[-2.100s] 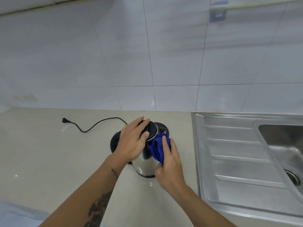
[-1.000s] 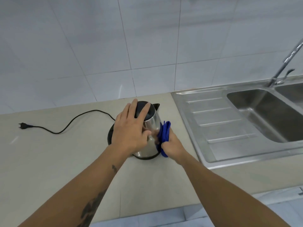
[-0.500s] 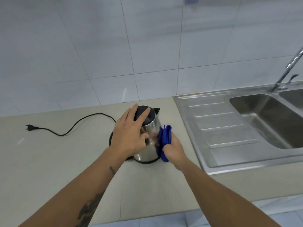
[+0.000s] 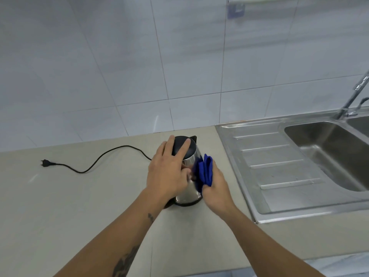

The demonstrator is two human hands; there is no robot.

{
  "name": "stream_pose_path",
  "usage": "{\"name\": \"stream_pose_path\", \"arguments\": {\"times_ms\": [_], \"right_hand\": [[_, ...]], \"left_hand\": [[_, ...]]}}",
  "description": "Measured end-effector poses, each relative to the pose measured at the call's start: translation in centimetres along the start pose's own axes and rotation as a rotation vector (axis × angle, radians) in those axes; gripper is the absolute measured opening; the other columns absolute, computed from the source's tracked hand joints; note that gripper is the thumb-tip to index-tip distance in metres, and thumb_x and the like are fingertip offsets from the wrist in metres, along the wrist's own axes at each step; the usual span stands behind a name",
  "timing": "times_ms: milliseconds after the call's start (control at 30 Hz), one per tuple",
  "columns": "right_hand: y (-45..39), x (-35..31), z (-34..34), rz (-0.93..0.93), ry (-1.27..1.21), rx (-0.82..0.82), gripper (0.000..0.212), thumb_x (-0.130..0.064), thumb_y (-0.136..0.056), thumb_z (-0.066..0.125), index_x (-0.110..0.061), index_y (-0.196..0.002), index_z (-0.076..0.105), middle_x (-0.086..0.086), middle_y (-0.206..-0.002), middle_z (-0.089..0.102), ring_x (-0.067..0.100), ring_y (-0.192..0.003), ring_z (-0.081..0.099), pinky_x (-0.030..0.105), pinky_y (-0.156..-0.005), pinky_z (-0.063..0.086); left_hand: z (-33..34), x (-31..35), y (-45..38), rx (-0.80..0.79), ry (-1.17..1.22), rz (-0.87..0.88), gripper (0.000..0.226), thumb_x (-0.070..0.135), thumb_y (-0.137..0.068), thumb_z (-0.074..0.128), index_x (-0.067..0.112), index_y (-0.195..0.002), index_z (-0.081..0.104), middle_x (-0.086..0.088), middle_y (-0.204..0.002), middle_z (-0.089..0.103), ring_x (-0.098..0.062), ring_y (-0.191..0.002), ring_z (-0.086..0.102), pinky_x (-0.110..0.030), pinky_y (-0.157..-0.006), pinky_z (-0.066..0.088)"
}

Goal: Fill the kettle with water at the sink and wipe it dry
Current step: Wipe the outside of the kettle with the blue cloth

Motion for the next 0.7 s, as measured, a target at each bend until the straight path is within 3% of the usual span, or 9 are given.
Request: {"name": "stream_pose_path", "arguments": {"times_ms": [100,267,367,433,600,700], "right_hand": [[1.0,1.7,0.8,0.123,-0.076,-0.039,0.071,0.012,-0.062,0.046,-0.023,-0.123,0.054,0.014,-0.121,0.063,0.022,-0.102,0.069,0.034,-0.082,0.062],[3.5,2.1,3.0,0.279,-0.066,0.036,0.073,-0.006,-0.061,0.048,-0.026,-0.131,0.037,0.011,-0.125,0.05,0.028,-0.104,0.061,0.043,-0.084,0.06],[4.9,1.9,4.3,0.35,-0.152,0.004,0.055,0.001,-0.073,0.051,-0.025,-0.12,0.037,0.011,-0.124,0.052,0.029,-0.107,0.059,0.035,-0.076,0.057],[4.8,2.4,4.7,0.386,-0.264,-0.004,0.057,0.003,-0.075,0.051,-0.026,-0.123,0.041,0.01,-0.126,0.058,0.026,-0.108,0.061,0.036,-0.081,0.057],[3.0,2.2,1.3,0.428,-0.352,0.187,0.057,0.013,-0.082,0.046,-0.019,-0.129,0.051,0.009,-0.118,0.065,0.02,-0.093,0.063,0.033,-0.077,0.053],[2.1,1.4,0.0,0.414,-0.33,0.281,0.061,0.013,-0.083,0.047,-0.021,-0.134,0.047,0.007,-0.123,0.062,0.023,-0.1,0.063,0.036,-0.082,0.053]], "left_hand": [[-0.2,-0.5,0.1,0.001,0.035,0.022,0.078,0.036,-0.09,0.059,0.045,-0.154,0.013,0.003,-0.166,0.006,-0.022,-0.15,0.012,-0.038,-0.112,0.034],[-0.2,-0.3,0.1,0.039,0.081,-0.029,0.077,0.031,-0.086,0.063,0.046,-0.151,0.025,0.005,-0.164,0.015,-0.02,-0.146,0.019,-0.039,-0.107,0.039],[-0.2,-0.5,0.0,0.03,0.101,-0.042,0.076,0.029,-0.085,0.064,0.046,-0.15,0.028,0.006,-0.164,0.017,-0.02,-0.146,0.019,-0.04,-0.107,0.039],[-0.1,-0.6,0.0,0.014,0.111,-0.036,0.075,0.027,-0.086,0.064,0.046,-0.15,0.029,0.006,-0.164,0.017,-0.021,-0.146,0.019,-0.04,-0.108,0.038],[-0.4,-1.2,-0.5,-0.02,0.143,-0.007,0.075,0.012,-0.089,0.057,0.047,-0.149,0.031,0.007,-0.163,0.019,-0.022,-0.144,0.024,-0.036,-0.109,0.035],[-0.4,-1.2,-0.7,-0.025,0.16,0.005,0.074,0.007,-0.088,0.054,0.045,-0.149,0.033,0.007,-0.163,0.021,-0.023,-0.144,0.026,-0.035,-0.111,0.034]]}}
Point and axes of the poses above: each hand's wrist, its own y-axis away from the middle knuckle, its own z-axis out of the palm, x = y × z, the point moved 6 cm from there along -y, towards the middle knuckle
